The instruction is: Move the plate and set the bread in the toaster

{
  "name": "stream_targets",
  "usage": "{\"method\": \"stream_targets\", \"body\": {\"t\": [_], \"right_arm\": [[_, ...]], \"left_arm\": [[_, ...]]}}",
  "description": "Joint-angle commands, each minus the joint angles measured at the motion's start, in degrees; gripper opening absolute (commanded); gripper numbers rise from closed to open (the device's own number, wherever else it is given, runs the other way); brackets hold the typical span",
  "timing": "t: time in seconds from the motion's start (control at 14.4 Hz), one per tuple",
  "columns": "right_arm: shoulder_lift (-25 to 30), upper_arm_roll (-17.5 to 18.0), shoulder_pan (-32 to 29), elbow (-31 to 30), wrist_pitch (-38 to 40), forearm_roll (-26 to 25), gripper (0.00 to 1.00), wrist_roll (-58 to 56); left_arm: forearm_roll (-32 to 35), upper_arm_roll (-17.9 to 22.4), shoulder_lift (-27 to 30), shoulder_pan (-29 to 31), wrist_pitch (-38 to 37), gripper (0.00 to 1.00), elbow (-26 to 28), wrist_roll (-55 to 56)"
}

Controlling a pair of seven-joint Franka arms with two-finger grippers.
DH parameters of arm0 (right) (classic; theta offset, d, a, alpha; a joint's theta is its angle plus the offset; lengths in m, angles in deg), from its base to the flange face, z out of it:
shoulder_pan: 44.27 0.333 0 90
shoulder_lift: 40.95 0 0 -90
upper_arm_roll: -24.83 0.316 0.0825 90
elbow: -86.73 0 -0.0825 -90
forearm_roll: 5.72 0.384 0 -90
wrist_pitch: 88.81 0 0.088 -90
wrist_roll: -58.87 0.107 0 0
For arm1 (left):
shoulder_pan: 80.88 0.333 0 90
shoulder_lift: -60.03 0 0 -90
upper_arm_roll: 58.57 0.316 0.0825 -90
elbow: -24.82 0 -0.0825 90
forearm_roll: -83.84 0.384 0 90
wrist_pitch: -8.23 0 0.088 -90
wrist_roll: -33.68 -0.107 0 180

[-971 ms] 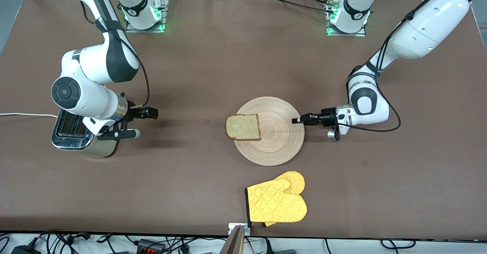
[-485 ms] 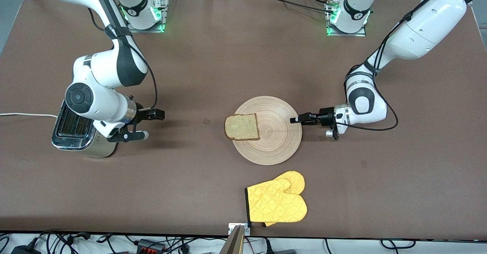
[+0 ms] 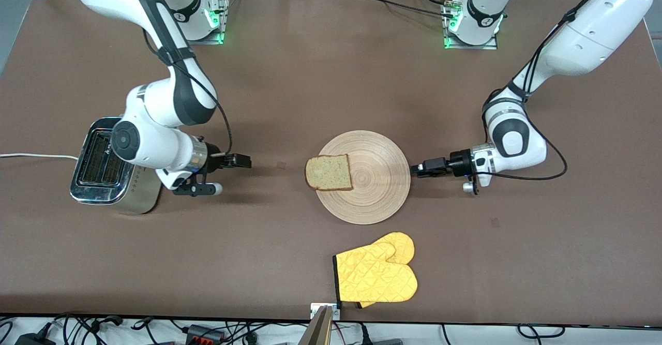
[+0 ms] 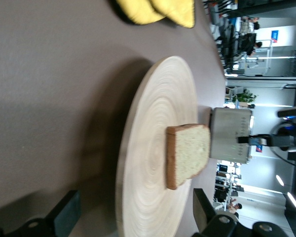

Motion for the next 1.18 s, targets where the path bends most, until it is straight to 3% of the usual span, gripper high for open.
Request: {"method": "stream_targets", "body": {"t": [0.0, 0.14, 0.28, 0.42, 0.62, 0.76, 1.11], "right_arm": [[-2.8, -0.3, 3.5, 0.4, -6.1, 4.9, 1.00, -0.5], [-4.4, -0.3, 6.4, 0.5, -9.2, 10.4, 1.00, 0.1], [-6.5, -0.3, 8.7, 0.8, -12.2, 18.2, 1.00, -0.1], [-8.2, -0.4, 10.9, 1.3, -14.1, 22.8, 1.00, -0.6], [-10.7, -0.3, 11.2, 2.6, -15.0, 24.6, 1.00, -0.8], [-12.3, -0.3, 11.5, 4.7, -15.2, 26.6, 1.00, -0.7], [-15.1, -0.3, 11.9, 8.1, -15.3, 28.4, 0.96, -0.7]], "left_arm": [[9.1, 1.4, 1.6, 3.0, -5.8, 1.00, -1.8, 1.2], [18.1, 1.6, 1.6, 6.1, -11.8, 1.00, -4.8, 4.2], [29.2, 1.6, 1.5, 8.3, -18.4, 1.00, -10.5, 8.5], [39.2, 1.6, 1.5, 9.1, -26.8, 1.00, -17.5, 15.1], [52.5, 0.9, 1.6, 8.5, -37.7, 1.00, -27.0, 26.2], [57.1, 0.4, 1.7, 7.6, -42.5, 1.00, -31.0, 32.2], [69.1, 0.4, 7.2, 0.7, -44.6, 1.00, -33.0, 43.8]]}}
